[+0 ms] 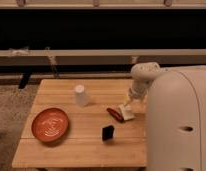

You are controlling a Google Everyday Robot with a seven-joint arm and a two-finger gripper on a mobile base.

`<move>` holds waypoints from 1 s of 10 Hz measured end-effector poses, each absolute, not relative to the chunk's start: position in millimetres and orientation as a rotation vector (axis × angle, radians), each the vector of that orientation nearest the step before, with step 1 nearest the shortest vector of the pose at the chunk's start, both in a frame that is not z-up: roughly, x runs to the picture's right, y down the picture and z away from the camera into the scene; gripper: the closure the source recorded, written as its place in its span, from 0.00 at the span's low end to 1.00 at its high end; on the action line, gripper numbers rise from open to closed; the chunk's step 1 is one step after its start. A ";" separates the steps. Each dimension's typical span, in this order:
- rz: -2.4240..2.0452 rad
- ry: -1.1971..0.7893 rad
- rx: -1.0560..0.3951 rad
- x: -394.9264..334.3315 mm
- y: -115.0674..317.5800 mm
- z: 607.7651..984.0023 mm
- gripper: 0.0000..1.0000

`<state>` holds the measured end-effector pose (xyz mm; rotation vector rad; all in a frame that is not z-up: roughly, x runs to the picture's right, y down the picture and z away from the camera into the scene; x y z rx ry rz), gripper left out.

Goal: Place the ceramic cup over the eraser

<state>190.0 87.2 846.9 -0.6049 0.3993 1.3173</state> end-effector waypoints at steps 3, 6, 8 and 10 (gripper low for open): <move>1.317 0.398 -0.604 189.7 86.0 847.1 0.33; 1.259 0.362 -0.618 175.4 77.1 846.1 0.33; 1.170 0.320 -0.642 134.5 64.6 845.9 0.33; 1.055 0.280 -0.653 82.6 52.6 846.4 0.33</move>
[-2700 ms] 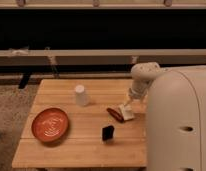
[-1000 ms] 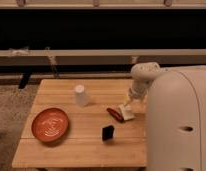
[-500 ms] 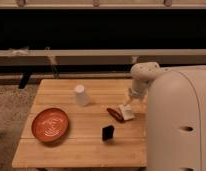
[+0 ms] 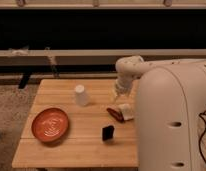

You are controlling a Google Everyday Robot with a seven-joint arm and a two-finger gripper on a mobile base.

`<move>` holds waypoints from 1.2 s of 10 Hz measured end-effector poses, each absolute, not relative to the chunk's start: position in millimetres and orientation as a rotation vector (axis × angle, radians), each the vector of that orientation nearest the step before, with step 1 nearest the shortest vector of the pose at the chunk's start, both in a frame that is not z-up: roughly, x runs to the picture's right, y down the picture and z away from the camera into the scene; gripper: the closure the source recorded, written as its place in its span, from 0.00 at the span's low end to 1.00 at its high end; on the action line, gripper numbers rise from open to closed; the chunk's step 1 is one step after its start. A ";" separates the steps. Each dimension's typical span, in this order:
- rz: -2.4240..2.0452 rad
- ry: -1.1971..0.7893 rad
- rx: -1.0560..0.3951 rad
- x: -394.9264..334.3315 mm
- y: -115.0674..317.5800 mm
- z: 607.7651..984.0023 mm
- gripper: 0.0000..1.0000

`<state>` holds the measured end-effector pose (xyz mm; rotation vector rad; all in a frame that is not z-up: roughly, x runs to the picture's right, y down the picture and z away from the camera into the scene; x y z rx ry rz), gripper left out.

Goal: Place the ceramic cup over the eraser

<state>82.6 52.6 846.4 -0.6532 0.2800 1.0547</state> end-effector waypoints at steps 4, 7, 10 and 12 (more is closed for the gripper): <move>0.859 0.223 -0.621 -7.1 26.8 850.2 0.33; 0.749 0.189 -0.596 -50.0 14.8 844.6 0.33; 0.688 0.167 -0.599 -70.6 12.9 838.0 0.33; 0.664 0.155 -0.607 -84.8 7.3 842.9 0.33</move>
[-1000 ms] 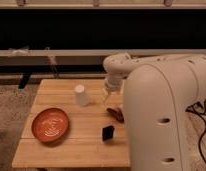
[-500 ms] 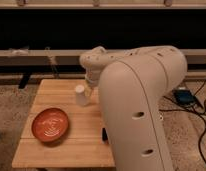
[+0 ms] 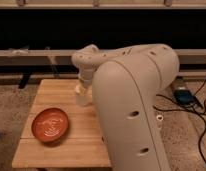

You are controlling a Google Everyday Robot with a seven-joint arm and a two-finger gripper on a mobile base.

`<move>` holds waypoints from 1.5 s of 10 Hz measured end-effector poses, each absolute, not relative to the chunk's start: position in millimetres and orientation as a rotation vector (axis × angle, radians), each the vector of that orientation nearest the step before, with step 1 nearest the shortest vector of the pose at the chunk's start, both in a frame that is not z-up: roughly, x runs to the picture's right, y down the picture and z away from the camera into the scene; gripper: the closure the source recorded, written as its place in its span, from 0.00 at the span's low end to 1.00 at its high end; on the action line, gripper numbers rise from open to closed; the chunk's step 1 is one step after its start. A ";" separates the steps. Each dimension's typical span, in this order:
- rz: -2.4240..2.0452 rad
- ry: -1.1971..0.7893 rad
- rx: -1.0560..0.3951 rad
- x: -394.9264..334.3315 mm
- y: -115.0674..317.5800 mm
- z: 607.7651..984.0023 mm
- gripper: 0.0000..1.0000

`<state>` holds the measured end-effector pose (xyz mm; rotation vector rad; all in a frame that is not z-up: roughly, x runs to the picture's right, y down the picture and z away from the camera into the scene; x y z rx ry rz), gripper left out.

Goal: Place the ceramic cup over the eraser

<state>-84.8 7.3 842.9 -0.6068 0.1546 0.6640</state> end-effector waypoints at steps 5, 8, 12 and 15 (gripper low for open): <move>0.657 0.143 -0.670 -106.2 -2.8 865.0 0.33; 0.659 0.166 -0.720 -110.7 0.1 879.6 0.33; 0.644 0.176 -0.764 -117.4 12.4 889.3 0.33; 0.622 0.134 -0.785 -123.3 21.1 886.4 0.33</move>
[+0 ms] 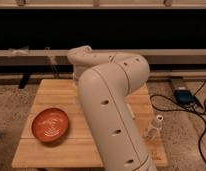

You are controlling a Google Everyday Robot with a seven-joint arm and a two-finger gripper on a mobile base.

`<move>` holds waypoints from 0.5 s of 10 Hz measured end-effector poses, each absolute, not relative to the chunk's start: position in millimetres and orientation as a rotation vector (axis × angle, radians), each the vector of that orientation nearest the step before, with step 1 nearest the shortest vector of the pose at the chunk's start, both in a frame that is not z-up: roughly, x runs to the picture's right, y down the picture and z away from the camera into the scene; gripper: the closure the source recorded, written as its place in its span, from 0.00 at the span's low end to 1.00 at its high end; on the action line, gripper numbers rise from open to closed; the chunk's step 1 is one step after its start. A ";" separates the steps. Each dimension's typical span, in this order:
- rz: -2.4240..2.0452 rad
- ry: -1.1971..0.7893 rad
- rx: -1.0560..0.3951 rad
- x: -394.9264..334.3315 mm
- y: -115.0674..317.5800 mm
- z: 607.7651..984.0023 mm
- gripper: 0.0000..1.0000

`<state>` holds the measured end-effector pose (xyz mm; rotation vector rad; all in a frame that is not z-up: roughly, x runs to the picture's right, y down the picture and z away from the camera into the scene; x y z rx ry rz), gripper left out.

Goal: Place the ceramic cup over the eraser

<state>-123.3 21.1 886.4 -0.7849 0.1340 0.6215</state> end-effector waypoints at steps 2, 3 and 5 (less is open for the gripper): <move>0.611 0.103 -0.784 -127.0 23.7 883.9 0.33; 0.609 0.090 -0.781 -127.9 23.8 882.7 0.33; 0.603 0.074 -0.772 -129.8 23.5 882.4 0.33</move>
